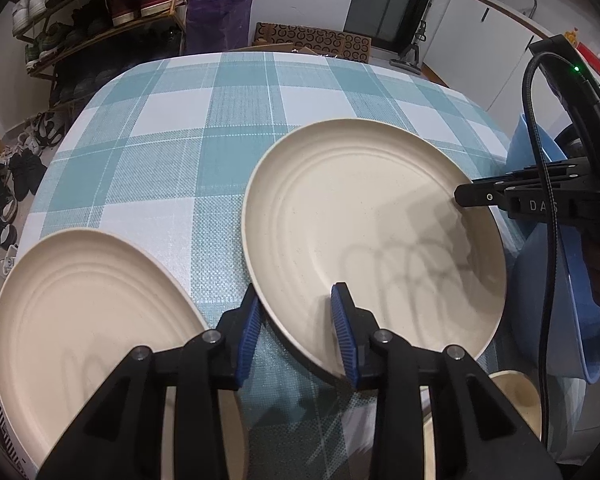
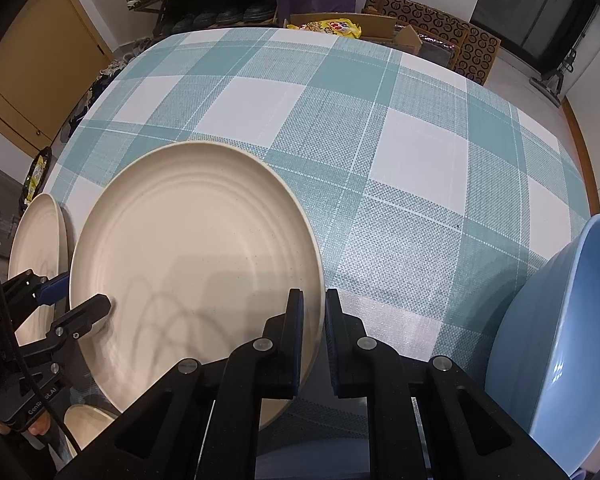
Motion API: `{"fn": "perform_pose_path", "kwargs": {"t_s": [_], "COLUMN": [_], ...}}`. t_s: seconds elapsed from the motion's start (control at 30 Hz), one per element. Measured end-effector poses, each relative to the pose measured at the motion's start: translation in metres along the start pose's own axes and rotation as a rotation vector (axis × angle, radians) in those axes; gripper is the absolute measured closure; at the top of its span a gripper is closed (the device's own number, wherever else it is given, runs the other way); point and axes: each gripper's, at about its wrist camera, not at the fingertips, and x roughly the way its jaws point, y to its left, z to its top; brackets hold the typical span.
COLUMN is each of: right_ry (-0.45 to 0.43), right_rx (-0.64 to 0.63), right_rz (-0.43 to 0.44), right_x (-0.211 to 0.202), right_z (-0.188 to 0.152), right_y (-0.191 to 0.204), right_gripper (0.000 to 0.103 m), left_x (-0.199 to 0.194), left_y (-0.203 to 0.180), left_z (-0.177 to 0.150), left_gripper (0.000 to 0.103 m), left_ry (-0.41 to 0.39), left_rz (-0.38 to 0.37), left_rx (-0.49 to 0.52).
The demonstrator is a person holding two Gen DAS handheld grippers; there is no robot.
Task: Organize plates and bowls
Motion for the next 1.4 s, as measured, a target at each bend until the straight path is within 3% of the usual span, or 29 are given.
{"fn": "perform_pose_path", "kwargs": {"t_s": [0.77,1.4], "right_ry": [-0.068,-0.137], "right_rx": [-0.021,-0.059], "right_rz": [0.007,0.025], "right_x": [-0.037,-0.094], "right_z": [-0.007,-0.042], "right_y": [0.019,0.054], "right_gripper": [0.092,0.092], "left_x": [-0.039,-0.096], "left_y": [0.014,0.015], "left_z": [-0.005,-0.033], "left_gripper": [0.072,0.072], "left_ry": [-0.087,-0.177], "left_rz": [-0.008,0.012], "left_rx": [-0.052,-0.066]}}
